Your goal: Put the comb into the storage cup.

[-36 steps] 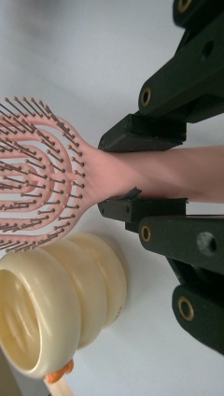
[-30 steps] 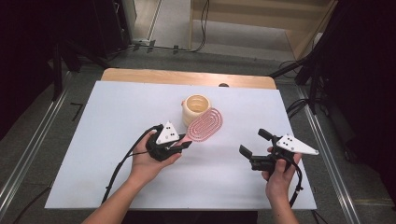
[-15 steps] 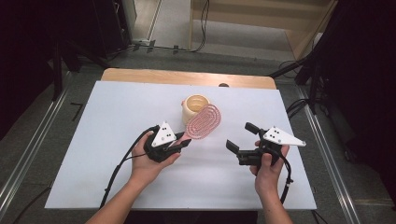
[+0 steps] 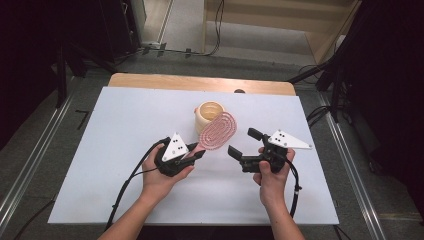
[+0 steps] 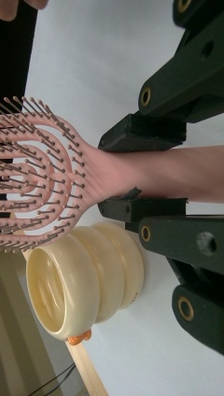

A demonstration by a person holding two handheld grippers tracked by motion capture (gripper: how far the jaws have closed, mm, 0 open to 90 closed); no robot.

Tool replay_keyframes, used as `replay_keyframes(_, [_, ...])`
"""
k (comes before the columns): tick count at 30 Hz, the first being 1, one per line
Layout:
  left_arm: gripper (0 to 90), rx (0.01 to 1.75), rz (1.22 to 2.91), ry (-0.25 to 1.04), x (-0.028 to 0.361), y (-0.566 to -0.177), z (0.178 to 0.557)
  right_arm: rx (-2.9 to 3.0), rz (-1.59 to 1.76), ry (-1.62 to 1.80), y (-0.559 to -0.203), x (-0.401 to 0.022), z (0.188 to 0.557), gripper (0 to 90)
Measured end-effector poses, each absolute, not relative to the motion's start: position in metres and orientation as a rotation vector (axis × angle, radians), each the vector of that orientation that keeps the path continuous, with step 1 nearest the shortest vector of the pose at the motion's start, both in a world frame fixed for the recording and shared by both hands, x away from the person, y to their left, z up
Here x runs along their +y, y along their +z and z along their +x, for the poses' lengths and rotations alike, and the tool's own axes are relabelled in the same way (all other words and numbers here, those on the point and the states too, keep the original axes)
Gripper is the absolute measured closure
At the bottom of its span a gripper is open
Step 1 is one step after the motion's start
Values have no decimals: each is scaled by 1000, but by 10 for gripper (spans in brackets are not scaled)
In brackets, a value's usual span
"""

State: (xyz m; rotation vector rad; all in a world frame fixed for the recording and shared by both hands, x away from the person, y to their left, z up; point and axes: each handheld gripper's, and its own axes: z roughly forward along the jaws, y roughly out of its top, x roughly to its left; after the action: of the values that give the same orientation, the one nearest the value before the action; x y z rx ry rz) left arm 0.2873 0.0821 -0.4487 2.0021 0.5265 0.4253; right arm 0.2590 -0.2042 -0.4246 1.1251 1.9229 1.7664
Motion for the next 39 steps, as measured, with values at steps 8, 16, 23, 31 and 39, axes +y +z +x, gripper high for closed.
replay_keyframes(8, [703,530,1992,415,80,-451,284,1929,1155,1800,-425,-188,267,0])
replay_keyframes(16, [703,535,1960,439,80,-450,279,1914,1227,1818,-426,-175,272,76])
replay_keyframes(23, [703,535,1943,457,79,-450,277,1918,1277,1799,-427,-165,276,149])
replay_keyframes(31, [703,536,1933,474,76,-453,274,1888,1372,1809,-428,-159,280,267])
replay_keyframes(39, [703,533,1926,485,74,-453,273,1872,1389,1821,-428,-156,281,368])
